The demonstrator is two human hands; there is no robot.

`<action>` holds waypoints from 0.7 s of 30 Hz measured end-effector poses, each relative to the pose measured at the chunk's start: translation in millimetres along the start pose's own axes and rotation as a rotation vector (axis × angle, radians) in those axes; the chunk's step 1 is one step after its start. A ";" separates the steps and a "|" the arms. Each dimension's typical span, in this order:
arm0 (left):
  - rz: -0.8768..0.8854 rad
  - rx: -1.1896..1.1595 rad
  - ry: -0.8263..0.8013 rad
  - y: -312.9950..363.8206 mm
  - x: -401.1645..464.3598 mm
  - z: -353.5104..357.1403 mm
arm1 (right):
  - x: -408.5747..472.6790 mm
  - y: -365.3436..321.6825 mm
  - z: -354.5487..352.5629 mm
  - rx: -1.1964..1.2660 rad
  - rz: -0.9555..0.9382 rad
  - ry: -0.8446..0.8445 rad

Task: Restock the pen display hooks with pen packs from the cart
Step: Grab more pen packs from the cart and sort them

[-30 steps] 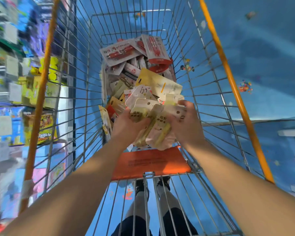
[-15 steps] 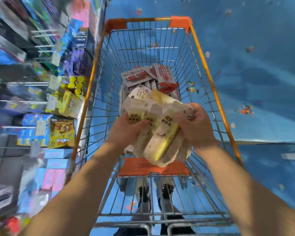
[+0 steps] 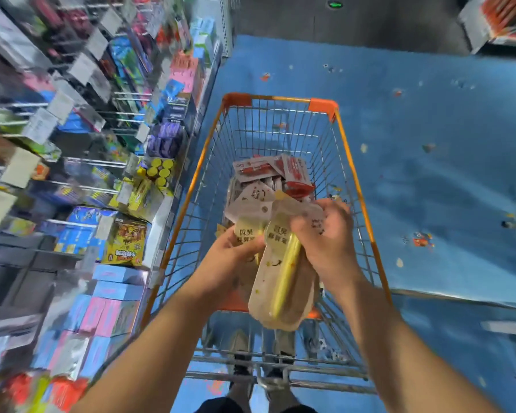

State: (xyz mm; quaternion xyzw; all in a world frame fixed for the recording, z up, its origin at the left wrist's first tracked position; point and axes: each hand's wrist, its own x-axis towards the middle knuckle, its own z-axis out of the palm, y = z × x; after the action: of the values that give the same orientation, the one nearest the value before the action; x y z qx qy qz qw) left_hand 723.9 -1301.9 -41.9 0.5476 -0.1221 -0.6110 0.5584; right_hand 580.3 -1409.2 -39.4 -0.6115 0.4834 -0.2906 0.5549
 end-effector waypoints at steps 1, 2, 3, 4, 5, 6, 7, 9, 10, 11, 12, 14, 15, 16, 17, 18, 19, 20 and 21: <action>-0.017 -0.046 -0.028 4.0 -6.6 3.8 | -2.5 -6.4 -0.9 -0.003 -0.013 -0.016; -0.043 -0.089 -0.042 8.3 -13.0 7.0 | -5.2 -11.5 -1.1 0.033 -0.002 -0.044; -0.063 -0.112 -0.065 10.8 -17.2 8.6 | -7.3 -15.9 -1.3 0.068 0.023 -0.070; -0.059 -0.116 -0.074 13.6 -21.3 11.1 | -10.1 -20.3 -1.0 0.098 0.032 -0.093; -0.027 -0.111 -0.069 13.9 -23.6 10.2 | -11.4 -23.1 0.2 0.100 0.043 -0.094; 0.005 -0.103 -0.059 14.6 -25.3 9.6 | -14.2 -28.8 1.8 0.095 0.041 -0.084; 0.026 -0.072 -0.030 14.0 -26.2 8.3 | -16.4 -34.5 4.3 0.074 0.042 -0.066; 0.034 0.001 0.022 12.1 -28.7 8.1 | -19.4 -44.1 10.5 0.044 0.039 -0.055; 0.043 0.023 0.040 10.8 -29.7 7.2 | -21.1 -48.2 12.9 0.046 0.051 -0.065; 0.060 0.040 0.056 12.2 -32.9 7.2 | -23.6 -55.4 15.2 0.051 0.075 -0.090; 0.075 0.054 0.077 14.5 -35.6 5.8 | -25.2 -60.6 16.3 0.072 0.102 -0.125; 0.097 0.046 0.084 19.3 -39.7 0.8 | -28.5 -67.9 15.8 0.132 0.143 -0.188; 0.100 0.019 0.081 23.5 -43.3 0.2 | -29.4 -71.7 15.8 0.132 0.154 -0.201; 0.099 -0.011 0.082 28.3 -47.2 0.2 | -29.4 -74.3 15.9 0.114 0.161 -0.211; 0.099 -0.044 0.087 31.4 -49.4 -0.3 | -29.9 -78.3 17.2 0.096 0.176 -0.224; 0.098 -0.072 0.105 33.9 -51.0 -1.2 | -29.6 -81.7 19.5 0.104 0.200 -0.231; 0.101 -0.093 0.117 36.3 -52.7 -2.4 | -29.3 -86.0 22.5 0.118 0.216 -0.223; 0.105 -0.103 0.121 38.8 -54.9 -4.3 | -29.5 -90.9 25.9 0.129 0.218 -0.214; 0.104 -0.105 0.122 39.9 -55.9 -8.1 | -30.6 -96.5 29.9 0.150 0.229 -0.221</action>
State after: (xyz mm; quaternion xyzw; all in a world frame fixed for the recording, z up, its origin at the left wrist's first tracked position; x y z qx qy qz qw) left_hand 739.9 -1266.3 15.3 0.5468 -0.0841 -0.5524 0.6235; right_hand 621.8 -1377.4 52.4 -0.5374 0.4629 -0.1917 0.6784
